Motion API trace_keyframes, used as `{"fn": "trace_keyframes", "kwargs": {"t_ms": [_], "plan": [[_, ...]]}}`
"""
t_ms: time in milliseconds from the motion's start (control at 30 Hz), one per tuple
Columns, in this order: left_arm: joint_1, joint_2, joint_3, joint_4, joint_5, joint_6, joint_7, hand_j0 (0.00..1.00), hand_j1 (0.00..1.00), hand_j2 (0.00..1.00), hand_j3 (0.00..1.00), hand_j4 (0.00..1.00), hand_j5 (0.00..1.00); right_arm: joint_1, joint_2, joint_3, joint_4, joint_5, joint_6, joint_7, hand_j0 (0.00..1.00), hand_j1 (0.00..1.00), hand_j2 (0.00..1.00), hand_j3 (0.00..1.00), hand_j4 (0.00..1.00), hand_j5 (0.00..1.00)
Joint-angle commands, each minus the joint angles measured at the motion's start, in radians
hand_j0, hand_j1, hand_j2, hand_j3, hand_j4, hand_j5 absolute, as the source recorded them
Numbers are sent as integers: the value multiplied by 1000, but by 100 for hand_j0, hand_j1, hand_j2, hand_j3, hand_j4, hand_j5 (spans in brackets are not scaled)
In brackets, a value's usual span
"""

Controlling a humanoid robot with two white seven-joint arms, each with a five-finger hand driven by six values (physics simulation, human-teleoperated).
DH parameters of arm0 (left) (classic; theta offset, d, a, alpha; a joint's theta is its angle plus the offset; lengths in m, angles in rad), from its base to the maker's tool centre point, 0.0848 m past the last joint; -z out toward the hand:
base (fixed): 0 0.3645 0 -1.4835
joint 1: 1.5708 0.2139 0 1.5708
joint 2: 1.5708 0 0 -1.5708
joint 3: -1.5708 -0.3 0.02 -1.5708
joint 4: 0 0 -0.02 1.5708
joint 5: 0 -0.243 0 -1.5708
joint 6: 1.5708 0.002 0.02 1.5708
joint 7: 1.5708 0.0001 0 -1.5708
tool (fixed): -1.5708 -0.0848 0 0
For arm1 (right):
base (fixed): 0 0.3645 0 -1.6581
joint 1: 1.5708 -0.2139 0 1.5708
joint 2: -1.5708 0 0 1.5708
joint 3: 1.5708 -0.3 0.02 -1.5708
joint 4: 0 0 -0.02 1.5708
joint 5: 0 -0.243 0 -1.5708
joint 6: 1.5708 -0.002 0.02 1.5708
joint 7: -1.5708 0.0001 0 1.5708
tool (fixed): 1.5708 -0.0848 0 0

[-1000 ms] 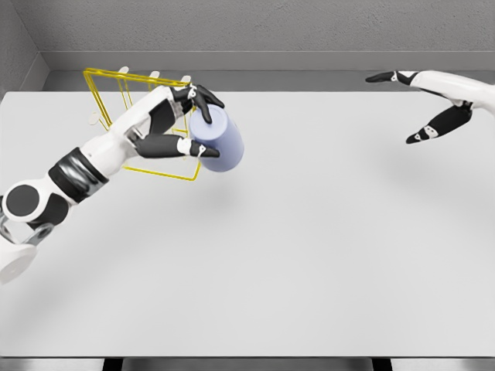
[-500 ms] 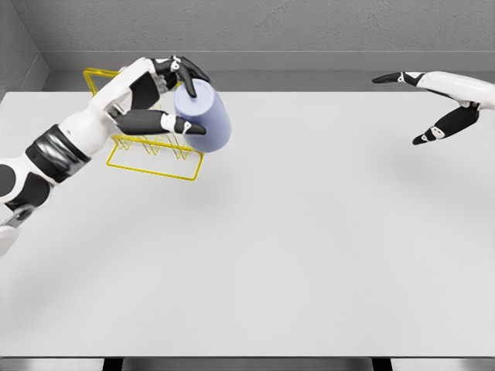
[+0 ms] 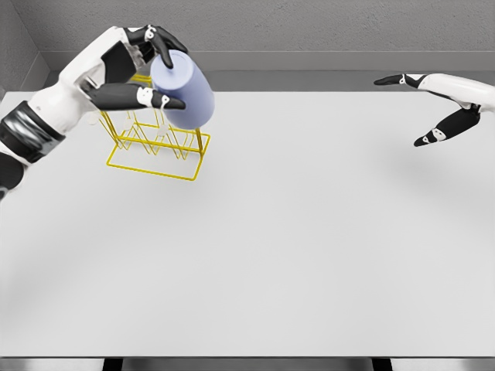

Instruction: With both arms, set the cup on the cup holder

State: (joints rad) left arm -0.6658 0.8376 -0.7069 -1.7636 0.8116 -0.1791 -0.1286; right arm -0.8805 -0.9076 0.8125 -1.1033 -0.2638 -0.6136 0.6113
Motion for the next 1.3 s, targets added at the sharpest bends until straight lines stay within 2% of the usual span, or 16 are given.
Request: {"fn": "trace_keyframes", "kwargs": {"t_ms": [0,367,1267], "plan": [[0,14,1,0,5,1,1,26,26,26,26,26,26,0,-1,0,0,-8,3,0,100,100,100,100,100,100],[8,61,14,1,5,1,1,26,26,26,26,26,26,-3,-2,2,14,-8,3,0,100,100,100,100,100,100],[5,54,12,87,-3,10,6,26,26,26,26,26,26,-2,-1,27,16,-8,3,0,100,100,100,100,100,100]]}}
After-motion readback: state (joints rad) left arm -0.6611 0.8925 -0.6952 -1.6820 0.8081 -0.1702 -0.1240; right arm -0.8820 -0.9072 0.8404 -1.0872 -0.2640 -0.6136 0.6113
